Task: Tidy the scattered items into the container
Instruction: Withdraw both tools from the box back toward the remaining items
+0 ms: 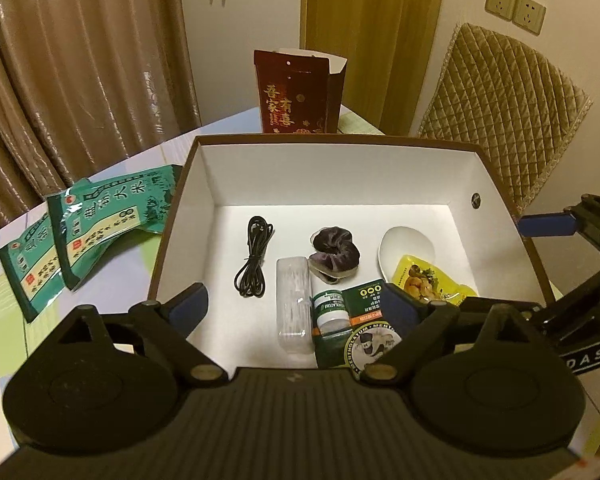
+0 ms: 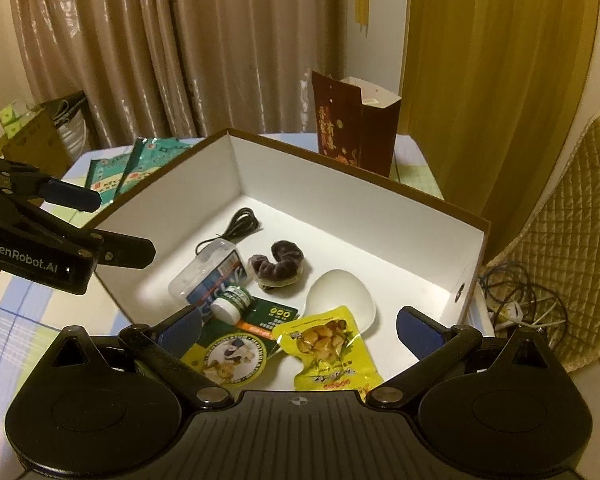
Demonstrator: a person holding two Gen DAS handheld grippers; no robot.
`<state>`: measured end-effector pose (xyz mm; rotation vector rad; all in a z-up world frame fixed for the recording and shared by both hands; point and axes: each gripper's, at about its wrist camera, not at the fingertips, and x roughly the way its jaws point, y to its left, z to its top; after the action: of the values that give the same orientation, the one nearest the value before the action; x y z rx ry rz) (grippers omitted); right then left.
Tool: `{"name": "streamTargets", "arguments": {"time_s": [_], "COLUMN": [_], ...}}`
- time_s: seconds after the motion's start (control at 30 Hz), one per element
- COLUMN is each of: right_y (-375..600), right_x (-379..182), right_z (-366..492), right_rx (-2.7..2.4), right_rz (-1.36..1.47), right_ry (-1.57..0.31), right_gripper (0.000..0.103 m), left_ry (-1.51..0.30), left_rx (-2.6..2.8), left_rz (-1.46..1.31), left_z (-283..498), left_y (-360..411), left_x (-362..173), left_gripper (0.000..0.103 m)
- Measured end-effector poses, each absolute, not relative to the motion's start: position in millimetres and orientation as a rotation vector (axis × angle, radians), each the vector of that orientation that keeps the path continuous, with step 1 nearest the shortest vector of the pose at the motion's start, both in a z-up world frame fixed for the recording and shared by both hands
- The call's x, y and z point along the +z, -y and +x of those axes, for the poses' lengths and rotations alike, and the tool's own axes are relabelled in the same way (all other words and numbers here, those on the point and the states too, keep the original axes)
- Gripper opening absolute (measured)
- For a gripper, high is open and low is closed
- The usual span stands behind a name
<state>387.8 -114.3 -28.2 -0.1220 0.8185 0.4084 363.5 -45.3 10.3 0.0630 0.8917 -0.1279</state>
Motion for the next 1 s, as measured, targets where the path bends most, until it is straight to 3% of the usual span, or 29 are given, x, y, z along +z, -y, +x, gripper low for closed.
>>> {"name": "streamTargets", "arguments": {"time_s": [0.67,1.0], "right_y": [118,114], "right_x": [-1,-9], "right_z": [323,291], "right_rx": [0.455,0.535], "right_rz": [-0.07,-0.072], "right_ry": [-0.69,-0.69], "right_gripper": [0.101,0.101], "left_ry": [-0.818,-0.839], "left_rx": [-0.086,-0.048], "left_rz": [-0.011,-0.003], "left_z": [277,216], "left_y": [25,14], "left_x": [39,24], "left_gripper": [0.091,0.091]}}
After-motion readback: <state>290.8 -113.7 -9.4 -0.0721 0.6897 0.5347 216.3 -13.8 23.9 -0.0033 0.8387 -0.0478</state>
